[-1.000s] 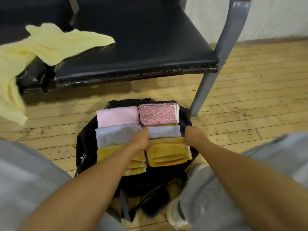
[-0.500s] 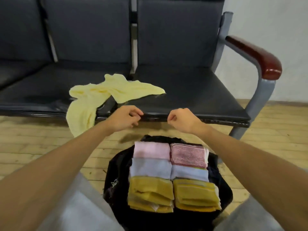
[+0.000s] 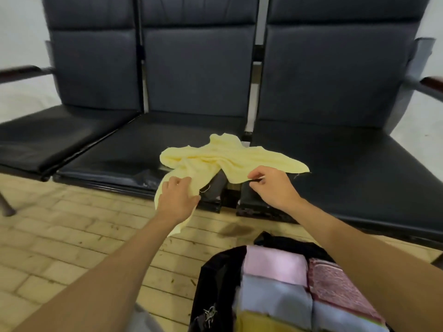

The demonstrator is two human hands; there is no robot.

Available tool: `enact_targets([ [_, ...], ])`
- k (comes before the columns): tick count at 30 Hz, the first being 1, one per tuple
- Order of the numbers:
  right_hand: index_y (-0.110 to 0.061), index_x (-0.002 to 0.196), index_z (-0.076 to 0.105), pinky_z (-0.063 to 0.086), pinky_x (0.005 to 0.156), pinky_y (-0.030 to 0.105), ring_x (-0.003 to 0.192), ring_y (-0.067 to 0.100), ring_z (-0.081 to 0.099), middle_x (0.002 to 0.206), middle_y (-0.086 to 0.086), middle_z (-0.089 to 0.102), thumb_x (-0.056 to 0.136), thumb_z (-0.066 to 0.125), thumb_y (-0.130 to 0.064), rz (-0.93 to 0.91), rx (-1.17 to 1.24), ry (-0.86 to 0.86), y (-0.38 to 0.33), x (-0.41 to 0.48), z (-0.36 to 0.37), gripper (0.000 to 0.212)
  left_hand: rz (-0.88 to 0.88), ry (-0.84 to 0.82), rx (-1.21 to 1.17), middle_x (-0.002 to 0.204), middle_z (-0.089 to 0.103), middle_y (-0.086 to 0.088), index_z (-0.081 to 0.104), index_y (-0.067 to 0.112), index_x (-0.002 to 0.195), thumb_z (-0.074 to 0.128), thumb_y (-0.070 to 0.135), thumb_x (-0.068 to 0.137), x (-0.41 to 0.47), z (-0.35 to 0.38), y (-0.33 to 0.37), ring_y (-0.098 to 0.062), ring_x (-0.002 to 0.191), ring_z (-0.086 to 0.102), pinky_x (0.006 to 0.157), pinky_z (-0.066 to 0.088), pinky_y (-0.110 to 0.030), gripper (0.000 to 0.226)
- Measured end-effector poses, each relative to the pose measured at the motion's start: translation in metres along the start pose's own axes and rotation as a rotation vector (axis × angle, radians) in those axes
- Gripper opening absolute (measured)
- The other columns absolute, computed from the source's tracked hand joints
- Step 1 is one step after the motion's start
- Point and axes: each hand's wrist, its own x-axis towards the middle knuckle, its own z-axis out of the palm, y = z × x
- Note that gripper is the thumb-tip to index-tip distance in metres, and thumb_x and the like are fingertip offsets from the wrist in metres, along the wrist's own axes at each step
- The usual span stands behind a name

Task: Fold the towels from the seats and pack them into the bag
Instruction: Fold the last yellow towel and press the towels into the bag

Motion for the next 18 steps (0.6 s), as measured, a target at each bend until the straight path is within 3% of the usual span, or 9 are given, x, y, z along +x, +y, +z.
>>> enact_targets([
  [3, -0.015, 0.110, 0.069, 0.039, 0.071, 0.006, 0.094, 0.007, 0.058, 0.105, -0.005, 0.066, 0.095, 0.058, -0.010, -0.017, 0.025, -0.012, -0.004, 0.002, 0.012, 0.019, 0.030, 0.063, 0.046, 0.133, 0.043, -0.007, 0.044, 0.018, 0.138, 0.060, 0.031, 0.094, 0.005, 0.005, 0.000, -0.028, 0.124, 0.040, 0.100, 0.037, -0.038, 0.048],
  [8, -0.018, 0.102, 0.070, 0.043, 0.069, 0.010, 0.085, 0.002, 0.059, 0.095, -0.007, 0.066, 0.096, 0.059, -0.015, 0.006, 0.102, -0.114, -0.010, -0.004, 0.012, 0.014, 0.040, 0.071, -0.184, 0.103, 0.055, -0.007, 0.049, 0.012, 0.107, 0.044, 0.025, 0.102, 0.005, 0.004, 0.010, -0.026, 0.098, 0.054, 0.077, 0.042, -0.035, 0.015],
  [13, -0.005, 0.111, 0.065, 0.059, 0.077, 0.029, 0.098, 0.024, 0.068, 0.110, 0.013, 0.068, 0.100, 0.055, -0.027, 0.340, 0.651, -0.246, -0.034, -0.005, 0.016, 0.027, 0.099, 0.035, -0.499, 0.109, 0.041, -0.002, 0.049, 0.011, 0.086, 0.044, 0.025, 0.099, -0.018, -0.016, 0.047, -0.019, 0.101, 0.043, 0.089, 0.036, -0.031, 0.020],
  [16, -0.005, 0.107, 0.063, 0.058, 0.085, 0.036, 0.100, 0.028, 0.067, 0.111, 0.015, 0.068, 0.098, 0.057, -0.033, 0.483, 0.964, -0.231, -0.042, -0.003, 0.015, 0.029, 0.216, -0.137, -0.569, 0.103, 0.049, -0.001, 0.054, 0.004, 0.088, 0.045, 0.023, 0.098, -0.035, -0.024, 0.061, -0.019, 0.098, 0.048, 0.083, 0.037, -0.032, 0.023],
  [18, -0.004, 0.108, 0.064, 0.058, 0.081, 0.036, 0.096, 0.026, 0.067, 0.109, 0.015, 0.069, 0.094, 0.064, -0.024, 0.522, 1.049, -0.187, -0.040, -0.004, 0.008, 0.024, 0.283, -0.270, -0.611, 0.097, 0.056, 0.004, 0.059, 0.011, 0.091, 0.046, 0.021, 0.098, -0.044, -0.024, 0.068, -0.014, 0.094, 0.052, 0.079, 0.040, -0.026, 0.019],
])
